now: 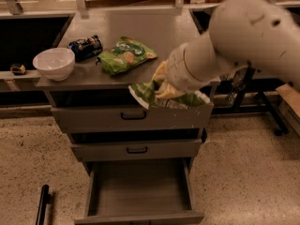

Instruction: Place green jalapeno chip bag into bottom drawer

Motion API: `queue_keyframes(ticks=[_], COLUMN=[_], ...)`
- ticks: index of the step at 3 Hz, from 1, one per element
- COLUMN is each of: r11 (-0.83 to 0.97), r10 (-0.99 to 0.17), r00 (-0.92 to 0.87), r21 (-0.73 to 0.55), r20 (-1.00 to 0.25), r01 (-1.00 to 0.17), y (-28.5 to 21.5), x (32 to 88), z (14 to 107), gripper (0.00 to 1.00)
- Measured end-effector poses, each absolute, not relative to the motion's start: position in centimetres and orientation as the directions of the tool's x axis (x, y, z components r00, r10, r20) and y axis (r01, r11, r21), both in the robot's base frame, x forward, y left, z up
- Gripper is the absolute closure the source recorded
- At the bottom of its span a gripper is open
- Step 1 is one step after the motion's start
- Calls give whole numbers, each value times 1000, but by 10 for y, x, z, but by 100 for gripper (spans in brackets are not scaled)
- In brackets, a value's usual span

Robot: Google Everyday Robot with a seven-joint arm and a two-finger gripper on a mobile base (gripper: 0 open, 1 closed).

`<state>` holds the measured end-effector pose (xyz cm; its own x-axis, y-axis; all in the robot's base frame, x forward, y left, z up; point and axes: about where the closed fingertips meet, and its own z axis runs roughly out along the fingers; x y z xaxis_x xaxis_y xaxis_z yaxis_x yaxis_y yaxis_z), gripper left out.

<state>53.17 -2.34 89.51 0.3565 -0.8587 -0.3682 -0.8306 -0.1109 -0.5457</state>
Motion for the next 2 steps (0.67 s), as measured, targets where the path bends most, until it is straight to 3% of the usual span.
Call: queue_keyframes(ticks=[1,2], r11=[-8,44], r10=[-819,-789], r00=[233,142], r21=[-396,-285], r20=[-524,-597], r01=[-918,-958], y=[-30,-41], x=[543,549], z=[775,692], gripper=[100,100])
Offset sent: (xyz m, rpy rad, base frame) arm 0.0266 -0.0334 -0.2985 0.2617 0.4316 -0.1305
